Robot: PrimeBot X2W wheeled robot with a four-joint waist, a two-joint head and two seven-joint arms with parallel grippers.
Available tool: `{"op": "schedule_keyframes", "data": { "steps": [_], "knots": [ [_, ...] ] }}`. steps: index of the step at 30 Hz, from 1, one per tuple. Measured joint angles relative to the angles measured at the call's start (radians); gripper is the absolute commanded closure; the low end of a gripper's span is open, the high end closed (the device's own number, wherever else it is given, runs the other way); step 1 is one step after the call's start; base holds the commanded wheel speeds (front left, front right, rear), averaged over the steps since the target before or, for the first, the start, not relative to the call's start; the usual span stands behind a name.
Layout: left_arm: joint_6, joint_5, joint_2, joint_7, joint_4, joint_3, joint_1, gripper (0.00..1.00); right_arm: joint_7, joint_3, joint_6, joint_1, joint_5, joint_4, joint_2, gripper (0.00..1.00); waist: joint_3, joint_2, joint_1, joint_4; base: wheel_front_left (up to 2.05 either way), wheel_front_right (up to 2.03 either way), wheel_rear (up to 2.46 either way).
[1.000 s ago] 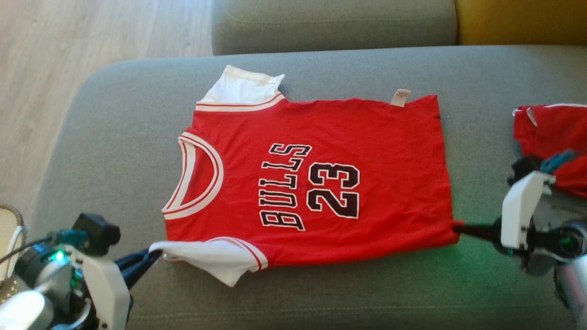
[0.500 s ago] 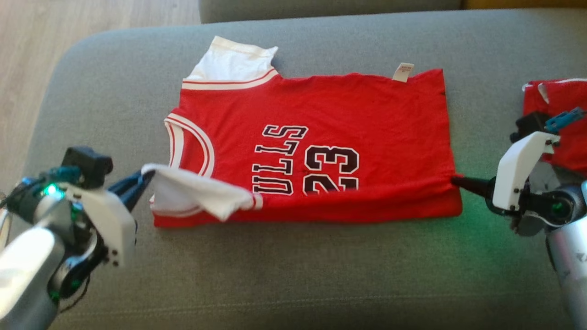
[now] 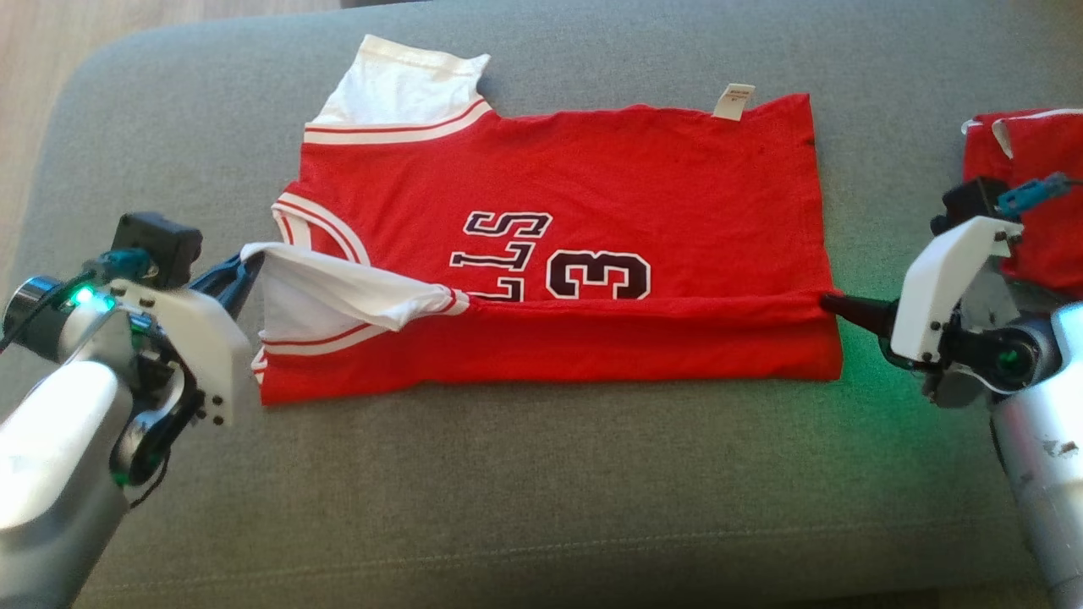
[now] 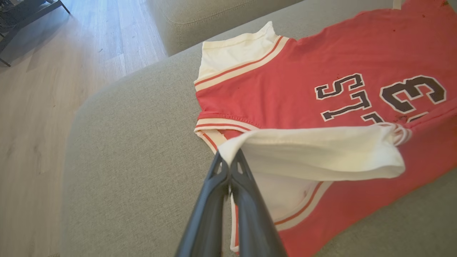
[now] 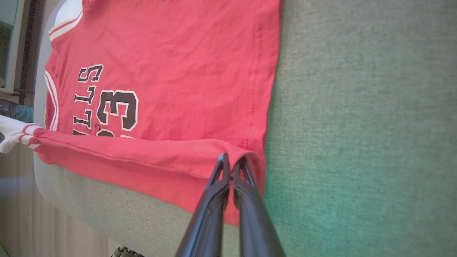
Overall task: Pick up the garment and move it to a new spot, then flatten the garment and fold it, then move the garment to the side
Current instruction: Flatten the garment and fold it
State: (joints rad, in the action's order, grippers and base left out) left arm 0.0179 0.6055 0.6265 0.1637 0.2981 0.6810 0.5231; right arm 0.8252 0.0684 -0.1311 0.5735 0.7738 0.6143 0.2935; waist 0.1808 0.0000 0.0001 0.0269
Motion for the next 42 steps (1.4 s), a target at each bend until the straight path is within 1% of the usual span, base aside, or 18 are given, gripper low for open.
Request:
{"op": "schedule_keyframes", "data": {
  "steps": [4,5,6,7,8,11,14,17,20,22,23,26,29,33,37,39,42],
  "knots": [
    [0.002,-0.028,-0.014,-0.022,0.058,0.017,0.031,1.00,-0.029,0.031,0.000,0.021,0.000,0.003,-0.003,1.00,0.014,0.0000,-0.0001,-0.008,0.00,0.00,0.00],
    [0.009,-0.032,-0.020,-0.025,0.074,0.019,0.040,1.00,-0.031,0.040,0.000,0.026,0.000,0.004,-0.003,0.87,0.018,0.0000,-0.0001,-0.010,0.00,0.00,0.00],
    [0.010,-0.037,-0.036,-0.033,0.101,0.025,0.058,1.00,-0.050,0.051,0.000,0.037,-0.002,0.006,-0.002,0.00,0.026,0.0000,-0.0001,-0.012,0.00,0.00,0.00],
    [0.008,-0.044,-0.045,-0.035,0.113,0.027,0.066,0.58,-0.058,0.051,0.000,0.042,-0.002,0.013,-0.002,0.00,0.030,0.0000,-0.0001,-0.012,0.00,0.00,0.00],
    [0.002,-0.051,-0.054,-0.049,0.129,0.028,0.074,0.00,-0.068,0.052,0.000,0.049,-0.001,0.019,-0.002,0.00,0.033,0.0000,0.0000,-0.012,0.00,0.00,0.00],
    [-0.032,-0.068,-0.081,-0.095,0.170,0.021,0.101,0.00,-0.114,0.051,0.000,0.067,-0.001,0.028,-0.003,0.00,0.040,0.0000,-0.0001,-0.012,0.00,0.00,0.00],
    [-0.076,-0.070,-0.105,-0.165,0.207,-0.003,0.124,0.00,-0.181,0.041,0.000,0.080,0.002,0.037,-0.004,0.00,0.042,0.0000,0.0000,-0.009,0.00,0.00,0.00],
    [-0.122,-0.075,-0.128,-0.235,0.232,-0.035,0.139,0.00,-0.270,0.034,0.000,0.082,0.013,0.036,-0.004,0.00,0.040,0.0000,0.0000,-0.004,0.00,0.00,0.00],
    [-0.154,-0.071,-0.146,-0.296,0.239,-0.063,0.139,0.00,-0.378,0.033,0.000,0.081,0.017,0.015,-0.002,0.00,0.029,0.0000,-0.0001,0.002,0.00,0.00,0.00],
    [-0.173,-0.049,-0.157,-0.331,0.230,-0.092,0.135,0.00,-0.475,0.060,0.000,0.077,-0.038,-0.014,0.018,0.00,0.021,0.0000,-0.0001,0.005,0.00,0.00,0.00],
    [-0.189,-0.030,-0.165,-0.352,0.218,-0.117,0.131,0.00,-0.517,0.065,0.000,0.071,-0.056,-0.026,0.028,0.00,0.015,0.0000,0.0000,0.007,0.00,0.00,0.00],
    [-0.233,0.000,-0.185,-0.395,0.162,-0.177,0.104,0.00,-0.628,0.072,0.000,0.037,-0.077,-0.059,0.032,0.00,-0.009,0.0000,-0.0002,0.015,0.00,0.00,0.00],
    [-0.274,0.006,-0.198,-0.412,0.090,-0.229,0.039,0.00,-0.734,0.080,0.000,-0.007,-0.105,-0.104,0.030,0.00,-0.034,0.0000,-0.0001,0.020,0.00,0.00,0.00],
    [-0.291,0.011,-0.246,-0.413,-0.041,-0.305,-0.082,0.00,-0.865,0.068,0.000,-0.063,-0.128,-0.165,0.012,0.00,-0.071,0.0000,-0.0002,0.025,0.00,0.00,0.00],
    [-0.290,-0.035,-0.295,-0.413,-0.172,-0.397,-0.184,0.00,-0.973,0.056,0.000,-0.146,-0.179,-0.222,-0.017,0.00,-0.102,0.0000,-0.0002,0.032,0.00,0.00,0.00],
    [-0.277,-0.070,-0.324,-0.413,-0.225,-0.432,-0.237,0.00,-1.010,0.050,0.000,-0.194,-0.212,-0.248,-0.038,0.00,-0.114,0.0000,-0.0002,0.033,0.00,0.00,0.00],
    [-0.255,-0.123,-0.384,-0.420,-0.279,-0.471,-0.311,0.00,-1.042,0.018,0.000,-0.257,-0.252,-0.278,-0.082,0.00,-0.127,0.0000,-0.0002,0.031,0.00,0.00,0.00]
  ]
}}
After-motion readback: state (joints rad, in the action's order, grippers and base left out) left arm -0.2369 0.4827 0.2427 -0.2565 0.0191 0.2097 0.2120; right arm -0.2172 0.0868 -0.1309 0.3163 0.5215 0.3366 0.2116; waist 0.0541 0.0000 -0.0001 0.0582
